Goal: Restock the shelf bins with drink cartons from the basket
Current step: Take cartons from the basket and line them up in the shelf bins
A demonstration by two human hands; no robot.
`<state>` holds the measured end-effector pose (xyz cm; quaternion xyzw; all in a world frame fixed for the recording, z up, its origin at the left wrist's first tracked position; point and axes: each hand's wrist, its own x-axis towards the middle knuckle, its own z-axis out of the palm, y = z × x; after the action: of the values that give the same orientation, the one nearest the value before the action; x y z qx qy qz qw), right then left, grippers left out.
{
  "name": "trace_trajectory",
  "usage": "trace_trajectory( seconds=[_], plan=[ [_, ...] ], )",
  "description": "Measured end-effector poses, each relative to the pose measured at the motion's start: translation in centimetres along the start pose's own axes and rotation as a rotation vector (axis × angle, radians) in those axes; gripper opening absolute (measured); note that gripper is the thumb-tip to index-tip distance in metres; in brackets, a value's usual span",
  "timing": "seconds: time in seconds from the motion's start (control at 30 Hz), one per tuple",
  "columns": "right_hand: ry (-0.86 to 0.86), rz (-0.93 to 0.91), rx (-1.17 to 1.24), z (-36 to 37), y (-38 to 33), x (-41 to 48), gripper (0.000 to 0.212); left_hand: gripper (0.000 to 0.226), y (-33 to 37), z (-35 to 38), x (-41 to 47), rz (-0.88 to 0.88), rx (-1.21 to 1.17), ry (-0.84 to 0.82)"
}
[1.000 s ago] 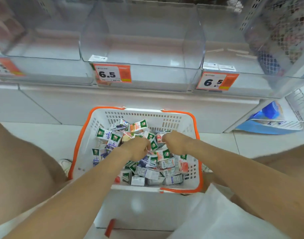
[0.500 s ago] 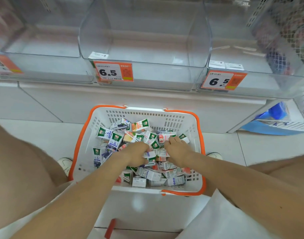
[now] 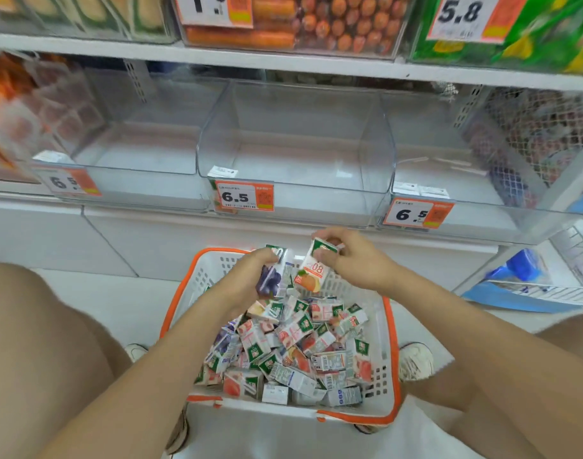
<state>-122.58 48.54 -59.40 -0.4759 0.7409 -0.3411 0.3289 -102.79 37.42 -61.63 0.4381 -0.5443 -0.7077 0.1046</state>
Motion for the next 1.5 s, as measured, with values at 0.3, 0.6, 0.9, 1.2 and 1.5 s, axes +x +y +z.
trace_trajectory(
  seconds=[0.3, 0.6, 0.9, 1.2, 1.5],
  plan=[
    [0.368, -0.319, -0.209, -4.0, -10.1, 1.2, 0.035, 0.042, 8.7, -2.6, -3.8, 0.464, 0.376, 0.205],
    [0.412, -0.442, -0.439, -3.3, -11.6, 7.6, 0.038, 0.022, 11.1, -5.8, -2.1, 0.536, 0.443, 0.463],
    [0.121, -0.232, -0.358, 0.0, -14.1, 12.8, 0.029, 0.028, 11.4, -7.0, -2.3, 0.334, 0.225, 0.523],
    [-0.07, -0.207, -0.354, 0.0, -13.8, 14.2, 0.029, 0.032, 11.2, -7.0, -2.5, 0.401, 0.174, 0.494],
    [-0.166, -0.414, -0.09, -4.9, -15.3, 7.0, 0.027, 0.037, 12.0, -4.3, -3.3, 0.475, -0.121, -0.048]
  ],
)
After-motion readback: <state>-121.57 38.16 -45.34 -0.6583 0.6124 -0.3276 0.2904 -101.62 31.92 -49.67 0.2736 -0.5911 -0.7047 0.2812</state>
